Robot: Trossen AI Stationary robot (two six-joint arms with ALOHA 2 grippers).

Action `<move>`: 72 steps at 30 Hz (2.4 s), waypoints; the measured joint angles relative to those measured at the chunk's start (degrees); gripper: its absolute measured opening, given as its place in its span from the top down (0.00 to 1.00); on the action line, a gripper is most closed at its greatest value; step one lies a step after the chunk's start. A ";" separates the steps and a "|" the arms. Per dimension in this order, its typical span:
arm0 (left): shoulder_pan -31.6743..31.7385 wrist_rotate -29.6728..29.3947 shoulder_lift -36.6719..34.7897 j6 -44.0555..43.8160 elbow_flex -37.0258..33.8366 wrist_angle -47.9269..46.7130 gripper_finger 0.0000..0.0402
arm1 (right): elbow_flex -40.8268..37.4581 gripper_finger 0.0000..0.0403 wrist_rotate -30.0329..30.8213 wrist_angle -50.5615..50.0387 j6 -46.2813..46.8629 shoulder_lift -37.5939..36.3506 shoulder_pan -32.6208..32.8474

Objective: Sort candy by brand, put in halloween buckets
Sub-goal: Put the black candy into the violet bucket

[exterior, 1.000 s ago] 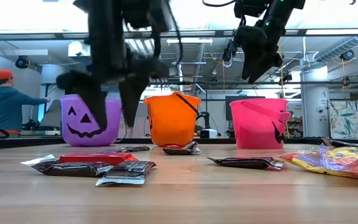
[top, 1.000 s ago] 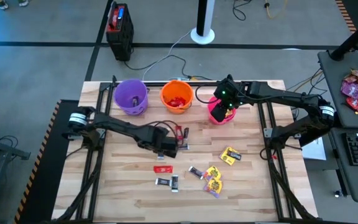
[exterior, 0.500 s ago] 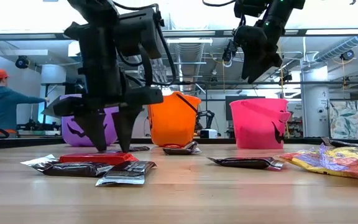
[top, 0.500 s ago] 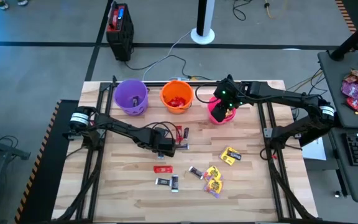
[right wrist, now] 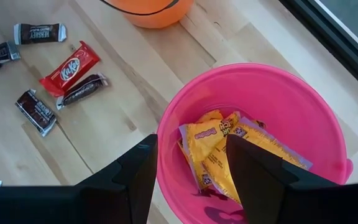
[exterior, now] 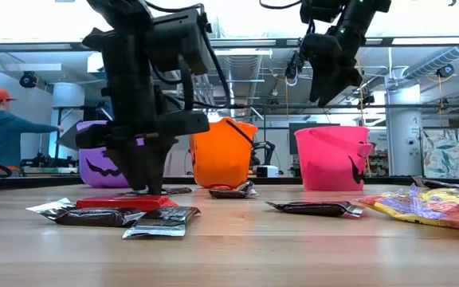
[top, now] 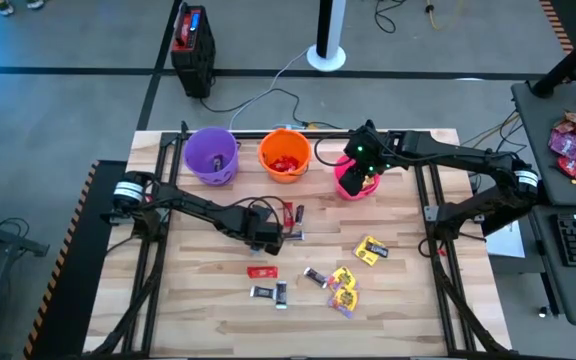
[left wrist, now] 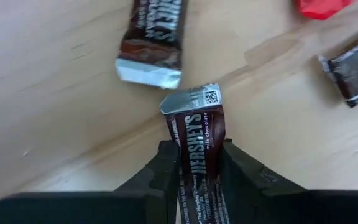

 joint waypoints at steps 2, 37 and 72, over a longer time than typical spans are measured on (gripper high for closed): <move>-0.09 0.41 -0.61 0.96 0.24 0.16 0.83 | -0.08 0.55 0.01 0.01 0.00 0.00 0.00; 5.96 -20.36 -41.60 12.24 11.33 -30.13 1.00 | -0.66 0.55 0.19 3.36 1.59 0.00 -0.04; 55.44 -2.48 -20.25 65.36 11.07 -28.07 1.00 | -0.74 0.55 1.49 6.12 15.73 0.00 -0.07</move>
